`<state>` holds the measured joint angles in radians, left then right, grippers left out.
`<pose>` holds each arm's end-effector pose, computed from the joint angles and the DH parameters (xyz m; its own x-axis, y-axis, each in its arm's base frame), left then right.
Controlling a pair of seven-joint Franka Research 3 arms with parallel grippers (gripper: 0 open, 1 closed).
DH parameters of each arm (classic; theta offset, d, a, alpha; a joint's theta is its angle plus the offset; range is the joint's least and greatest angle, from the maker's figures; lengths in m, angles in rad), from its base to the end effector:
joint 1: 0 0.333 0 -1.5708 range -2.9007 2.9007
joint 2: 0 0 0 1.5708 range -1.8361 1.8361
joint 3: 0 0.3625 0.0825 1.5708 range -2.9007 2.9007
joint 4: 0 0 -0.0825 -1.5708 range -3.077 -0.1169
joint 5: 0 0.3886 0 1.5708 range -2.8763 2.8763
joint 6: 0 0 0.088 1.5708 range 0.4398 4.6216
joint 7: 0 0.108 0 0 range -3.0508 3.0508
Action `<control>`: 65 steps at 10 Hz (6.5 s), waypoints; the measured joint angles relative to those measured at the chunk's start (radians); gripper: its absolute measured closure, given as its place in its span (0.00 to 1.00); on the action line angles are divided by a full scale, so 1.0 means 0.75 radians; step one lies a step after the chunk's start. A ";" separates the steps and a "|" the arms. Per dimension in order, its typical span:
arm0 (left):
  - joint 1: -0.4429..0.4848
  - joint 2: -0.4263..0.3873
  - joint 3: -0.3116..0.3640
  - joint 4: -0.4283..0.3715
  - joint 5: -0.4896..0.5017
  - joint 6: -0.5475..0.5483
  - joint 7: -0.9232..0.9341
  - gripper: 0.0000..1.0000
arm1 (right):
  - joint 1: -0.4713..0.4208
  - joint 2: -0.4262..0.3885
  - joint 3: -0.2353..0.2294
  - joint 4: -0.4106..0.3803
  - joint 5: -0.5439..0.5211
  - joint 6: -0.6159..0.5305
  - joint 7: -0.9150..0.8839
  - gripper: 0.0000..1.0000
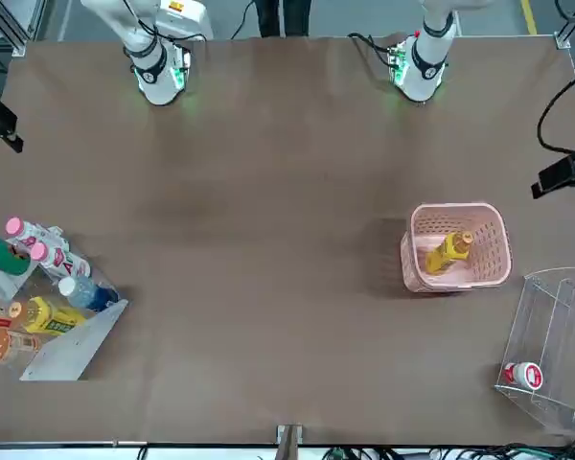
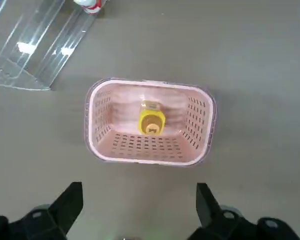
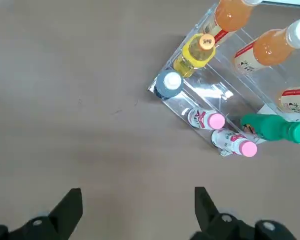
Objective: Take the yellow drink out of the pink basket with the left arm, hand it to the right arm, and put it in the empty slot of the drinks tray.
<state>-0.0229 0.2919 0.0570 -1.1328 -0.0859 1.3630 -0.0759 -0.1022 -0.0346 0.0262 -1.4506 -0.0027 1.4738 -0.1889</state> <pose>0.6369 0.0038 0.6819 0.9937 0.0905 -0.0658 0.0947 -0.9935 0.0637 0.5337 -0.0406 0.7368 0.9921 0.1126 0.0561 0.1119 -0.9936 0.0143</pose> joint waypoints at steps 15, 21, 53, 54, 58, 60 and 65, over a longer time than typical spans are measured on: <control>0.013 0.011 -0.080 -0.614 0.000 0.706 -0.011 0.00 | -0.009 0.001 -0.007 0.000 0.000 0.005 0.001 0.01; 0.018 -0.058 -0.113 -0.894 0.000 0.933 -0.063 0.00 | -0.034 0.001 -0.013 0.000 0.000 0.004 0.001 0.01; 0.090 -0.230 -0.165 -1.259 0.001 1.167 -0.111 0.51 | -0.049 0.001 -0.014 0.004 0.000 0.004 0.001 0.01; 0.090 -0.230 -0.165 -1.259 0.001 1.167 -0.111 0.53 | -0.049 0.001 -0.014 0.004 0.000 0.004 0.001 0.01; 0.091 -0.231 -0.165 -1.258 0.006 1.167 -0.110 0.66 | -0.049 0.001 -0.014 0.004 0.000 0.004 0.001 0.01; 0.091 -0.232 -0.165 -1.258 0.006 1.167 -0.110 0.66 | -0.049 0.001 -0.014 0.004 0.000 0.004 0.001 0.01; 0.091 -0.233 -0.170 -1.147 0.011 1.061 -0.110 0.66 | -0.050 0.000 -0.014 0.004 0.000 0.004 0.001 0.01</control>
<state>0.0451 0.1169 -0.0702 -1.9933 -0.0779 2.1589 -0.1587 -0.1393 -0.0342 0.0157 -1.4474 -0.0027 1.4766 -0.1881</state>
